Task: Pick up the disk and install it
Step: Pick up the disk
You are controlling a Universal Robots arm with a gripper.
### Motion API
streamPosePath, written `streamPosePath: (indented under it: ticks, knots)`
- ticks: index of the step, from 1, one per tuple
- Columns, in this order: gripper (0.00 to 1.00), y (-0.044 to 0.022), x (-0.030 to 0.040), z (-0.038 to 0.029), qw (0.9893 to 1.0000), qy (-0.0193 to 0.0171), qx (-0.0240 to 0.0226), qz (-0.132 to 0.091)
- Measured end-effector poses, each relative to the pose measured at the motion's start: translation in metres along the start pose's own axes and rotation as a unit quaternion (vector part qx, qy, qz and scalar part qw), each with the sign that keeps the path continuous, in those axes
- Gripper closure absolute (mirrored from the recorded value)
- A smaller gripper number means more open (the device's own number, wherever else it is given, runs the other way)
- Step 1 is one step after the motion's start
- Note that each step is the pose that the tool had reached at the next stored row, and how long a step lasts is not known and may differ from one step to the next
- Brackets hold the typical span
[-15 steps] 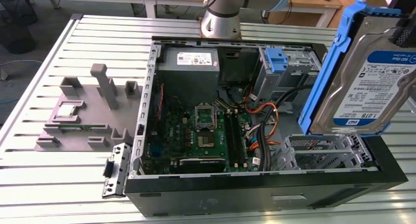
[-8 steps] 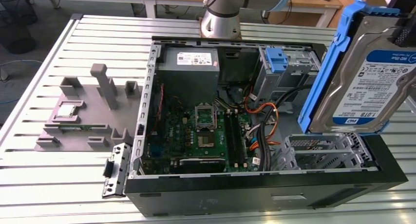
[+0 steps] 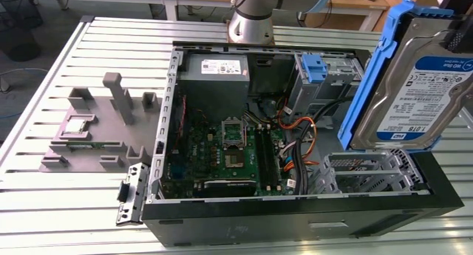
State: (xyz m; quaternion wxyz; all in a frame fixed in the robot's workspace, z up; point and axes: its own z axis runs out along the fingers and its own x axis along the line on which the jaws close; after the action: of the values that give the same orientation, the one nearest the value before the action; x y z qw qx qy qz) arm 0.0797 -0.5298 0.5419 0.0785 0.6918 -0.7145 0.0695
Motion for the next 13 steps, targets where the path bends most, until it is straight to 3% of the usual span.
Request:
streamPosePath:
  ticks: [10, 11, 13]
  knots:
    - [0.65, 0.0, 0.0, 0.0, 1.0, -0.0059, -0.0002, 0.0]
    - [0.65, 0.0, 0.0001, 0.0001, 1.0, -0.008, -0.0003, 0.0]
    - [0.65, -0.0001, 0.0005, 0.0002, 0.9997, -0.0248, -0.0008, 0.0]
